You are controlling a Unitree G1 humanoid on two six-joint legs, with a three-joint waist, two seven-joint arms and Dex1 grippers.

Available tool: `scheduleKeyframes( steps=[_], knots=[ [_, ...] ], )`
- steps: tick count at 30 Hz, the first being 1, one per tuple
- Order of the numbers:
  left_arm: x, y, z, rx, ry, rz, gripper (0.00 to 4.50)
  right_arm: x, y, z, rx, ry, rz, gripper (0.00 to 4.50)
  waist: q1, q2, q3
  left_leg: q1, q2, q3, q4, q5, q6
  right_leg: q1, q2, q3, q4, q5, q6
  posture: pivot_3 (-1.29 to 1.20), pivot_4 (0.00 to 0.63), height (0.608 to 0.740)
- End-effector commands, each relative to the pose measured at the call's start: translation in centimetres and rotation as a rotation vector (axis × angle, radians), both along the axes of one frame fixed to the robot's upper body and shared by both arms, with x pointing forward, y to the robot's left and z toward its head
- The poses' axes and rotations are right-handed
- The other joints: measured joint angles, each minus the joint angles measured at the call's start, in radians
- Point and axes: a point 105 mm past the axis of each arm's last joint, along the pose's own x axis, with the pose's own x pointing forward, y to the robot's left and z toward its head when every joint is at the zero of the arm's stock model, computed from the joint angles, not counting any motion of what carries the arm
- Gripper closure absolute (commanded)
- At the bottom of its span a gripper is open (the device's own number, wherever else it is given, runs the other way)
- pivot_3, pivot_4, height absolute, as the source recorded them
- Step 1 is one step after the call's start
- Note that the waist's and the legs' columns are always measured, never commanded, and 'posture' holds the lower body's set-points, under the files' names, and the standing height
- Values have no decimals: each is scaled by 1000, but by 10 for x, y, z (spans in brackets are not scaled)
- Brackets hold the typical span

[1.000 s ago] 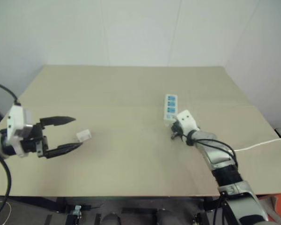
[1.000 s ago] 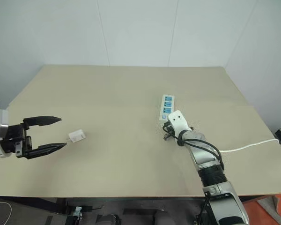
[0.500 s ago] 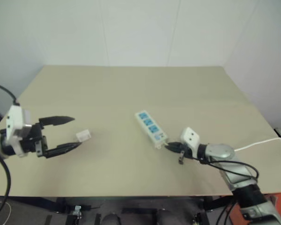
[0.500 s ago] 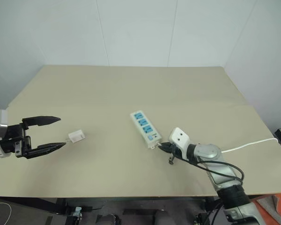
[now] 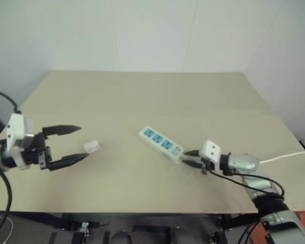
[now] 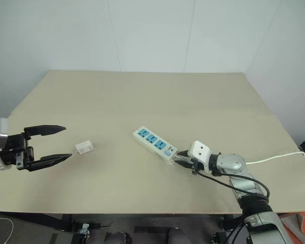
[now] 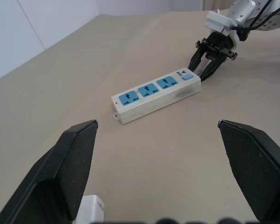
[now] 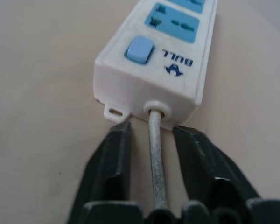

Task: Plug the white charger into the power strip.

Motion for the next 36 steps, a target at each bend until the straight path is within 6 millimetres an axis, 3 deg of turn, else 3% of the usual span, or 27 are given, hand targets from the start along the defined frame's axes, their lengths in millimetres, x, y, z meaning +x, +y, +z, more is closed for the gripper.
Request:
scheduleKeyframes(
  steps=[1,5,11,16,24,36],
  knots=[
    [-3,-3,7,4,-38,-13,0,-2,-12,21,89,-19,-33,1342,2,0,0,0,0,0,0,0,0,0,0,0,0,0,0,0,150,740],
    [-2,-3,7,3,-34,-15,0,-8,-10,34,214,-10,-65,13,-1,0,0,1,0,0,0,0,0,1,0,0,1,-1,2,0,150,740],
    [-1,-4,8,2,-34,-20,0,-9,7,44,366,-31,-145,13,-5,0,0,2,1,0,0,0,0,1,1,0,1,-2,4,0,150,740],
    [-1,-4,8,3,-36,-19,0,-12,32,38,461,2,-183,13,-2,0,0,1,1,-1,0,0,0,1,1,0,1,-2,4,0,150,740],
    [-2,-5,9,4,-38,-15,0,2,45,15,404,-17,-228,13,-2,0,0,1,1,-1,0,0,0,1,1,0,1,-2,4,0,150,740],
    [-3,-4,9,7,-37,-7,0,12,64,1,411,-19,-211,13,-5,0,0,1,1,-1,0,0,0,1,1,0,1,-2,3,0,150,740]
  ],
)
